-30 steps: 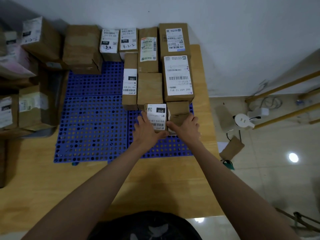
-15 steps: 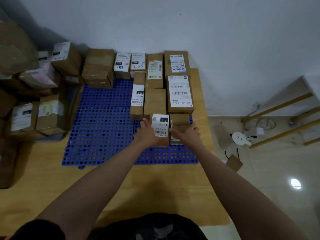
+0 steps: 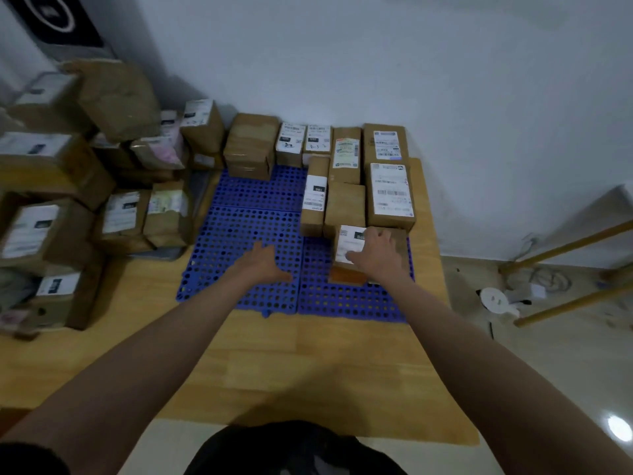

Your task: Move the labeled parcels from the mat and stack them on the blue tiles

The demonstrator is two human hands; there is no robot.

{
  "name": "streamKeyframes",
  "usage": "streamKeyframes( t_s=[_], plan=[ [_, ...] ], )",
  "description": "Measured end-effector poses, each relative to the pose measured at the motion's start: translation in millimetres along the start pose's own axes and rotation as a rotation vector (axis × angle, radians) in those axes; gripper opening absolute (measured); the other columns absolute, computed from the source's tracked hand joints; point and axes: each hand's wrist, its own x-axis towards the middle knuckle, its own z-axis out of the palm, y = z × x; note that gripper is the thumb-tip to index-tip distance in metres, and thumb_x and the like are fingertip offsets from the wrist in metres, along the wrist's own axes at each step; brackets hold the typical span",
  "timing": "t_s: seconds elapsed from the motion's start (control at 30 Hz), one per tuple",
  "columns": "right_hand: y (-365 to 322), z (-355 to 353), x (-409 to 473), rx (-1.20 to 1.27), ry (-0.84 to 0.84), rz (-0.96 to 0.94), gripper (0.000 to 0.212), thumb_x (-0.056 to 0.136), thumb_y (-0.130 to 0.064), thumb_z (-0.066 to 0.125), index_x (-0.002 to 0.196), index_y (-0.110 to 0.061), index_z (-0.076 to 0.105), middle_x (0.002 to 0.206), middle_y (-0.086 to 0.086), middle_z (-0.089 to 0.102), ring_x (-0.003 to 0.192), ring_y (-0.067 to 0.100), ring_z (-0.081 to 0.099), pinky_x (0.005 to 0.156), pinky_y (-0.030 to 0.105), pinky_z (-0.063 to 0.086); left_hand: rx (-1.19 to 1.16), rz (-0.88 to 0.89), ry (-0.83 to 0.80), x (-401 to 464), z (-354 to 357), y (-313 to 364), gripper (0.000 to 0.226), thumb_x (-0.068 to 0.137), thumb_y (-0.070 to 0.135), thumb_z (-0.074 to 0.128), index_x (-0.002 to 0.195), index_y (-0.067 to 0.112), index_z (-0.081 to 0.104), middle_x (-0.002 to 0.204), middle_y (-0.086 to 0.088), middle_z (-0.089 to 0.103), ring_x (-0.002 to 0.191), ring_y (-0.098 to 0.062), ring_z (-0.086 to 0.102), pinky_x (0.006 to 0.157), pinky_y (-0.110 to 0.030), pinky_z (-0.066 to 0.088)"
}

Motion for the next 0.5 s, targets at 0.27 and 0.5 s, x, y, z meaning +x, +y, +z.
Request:
streamKeyframes(
  t_s=[0.27, 0.5],
  plan=[
    [-71.4, 34.2, -9.8, -0.089, -0.199, -0.191, 0.051, 0.091, -0.041, 0.063, 0.129, -0.012, 0.046, 0.132, 0.013, 0.044, 0.116, 0.031, 0.049, 0.093, 0.046, 0.049, -0.029, -0.095, -0.009, -36.6, -17.2, -86.5, 0.073, 0.091, 0.048, 0.061, 0.147, 0.012, 0.031, 0.159, -0.01, 0.016, 0.137, -0.027, 0.036, 0.105, -0.042, 0.042],
    [-121.0, 57.4, -10.7, -0.125, -0.291, -0.241, 0.032, 0.092, -0.035, 0.062, 0.107, -0.009, 0.05, 0.108, 0.014, 0.053, 0.093, 0.027, 0.058, 0.078, 0.044, 0.05, -0.066, -0.091, -0.016, -39.0, -27.2, -157.2, 0.057, 0.091, 0.044, 0.061, 0.137, 0.016, 0.041, 0.152, -0.01, 0.03, 0.14, -0.03, 0.03, 0.101, -0.048, 0.043]
  ],
)
